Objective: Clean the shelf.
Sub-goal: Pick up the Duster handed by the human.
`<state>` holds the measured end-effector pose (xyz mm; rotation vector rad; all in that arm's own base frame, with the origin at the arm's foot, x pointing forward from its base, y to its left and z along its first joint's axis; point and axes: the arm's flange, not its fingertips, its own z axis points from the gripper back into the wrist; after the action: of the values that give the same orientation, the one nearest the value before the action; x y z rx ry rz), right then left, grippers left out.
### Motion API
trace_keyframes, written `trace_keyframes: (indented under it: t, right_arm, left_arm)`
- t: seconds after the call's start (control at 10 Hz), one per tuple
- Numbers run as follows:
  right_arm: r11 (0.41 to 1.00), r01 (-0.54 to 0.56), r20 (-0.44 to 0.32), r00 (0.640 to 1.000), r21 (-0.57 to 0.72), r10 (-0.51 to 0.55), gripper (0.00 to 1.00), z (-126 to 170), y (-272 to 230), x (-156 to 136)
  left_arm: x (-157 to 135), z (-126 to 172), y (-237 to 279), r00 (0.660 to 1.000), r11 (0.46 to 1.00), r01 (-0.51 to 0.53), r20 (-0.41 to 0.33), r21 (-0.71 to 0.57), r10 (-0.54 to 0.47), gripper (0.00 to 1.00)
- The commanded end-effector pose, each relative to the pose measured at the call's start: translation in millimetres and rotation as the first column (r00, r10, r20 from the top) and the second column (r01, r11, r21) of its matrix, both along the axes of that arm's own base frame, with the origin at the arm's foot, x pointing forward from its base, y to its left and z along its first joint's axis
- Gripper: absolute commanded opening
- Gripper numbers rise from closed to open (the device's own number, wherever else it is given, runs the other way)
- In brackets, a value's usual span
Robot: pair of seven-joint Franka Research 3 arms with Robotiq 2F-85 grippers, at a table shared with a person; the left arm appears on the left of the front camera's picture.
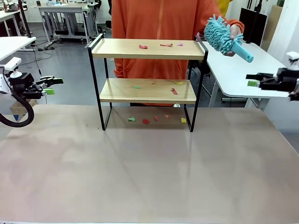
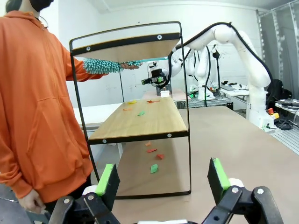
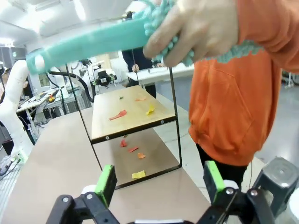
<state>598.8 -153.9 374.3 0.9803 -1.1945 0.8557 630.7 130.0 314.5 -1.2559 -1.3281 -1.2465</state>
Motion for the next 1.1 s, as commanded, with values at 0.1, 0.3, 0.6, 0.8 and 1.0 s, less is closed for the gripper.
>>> trace_keyframes:
  t: [0.1,0.3,0.6,0.8,1.0]
  right_arm:
    - [0.963,0.107,-0.195,0.968,-0.249,-0.158,1.00,92.7,10.6,-26.2]
    - [0.864,0.241,-0.210,0.909,-0.442,-0.361,1.00,151.5,33.4,-37.9]
    - [0.682,0.419,-0.139,0.785,-0.599,-0.604,1.00,235.5,93.1,-76.4]
    - [0.584,0.496,-0.120,0.688,-0.642,-0.716,1.00,240.8,135.7,-75.7]
    - [0.590,0.566,-0.114,0.659,-0.576,-0.743,1.00,240.4,147.7,-73.0]
  left_arm:
    - [0.1,1.9,-0.7,1.000,1.000,0.002,0.004,-0.003,-0.002,1.00]
    - [0.1,1.9,-0.7,1.000,1.000,0.002,0.004,-0.003,-0.002,1.00]
    - [0.1,1.9,-0.7,1.000,1.000,0.002,0.004,-0.003,-0.002,1.00]
    - [0.1,1.9,-0.7,1.000,1.000,0.002,0.004,-0.003,-0.002,1.00]
    - [0.1,1.9,-0.7,1.000,1.000,0.002,0.004,-0.003,-0.002,1.00]
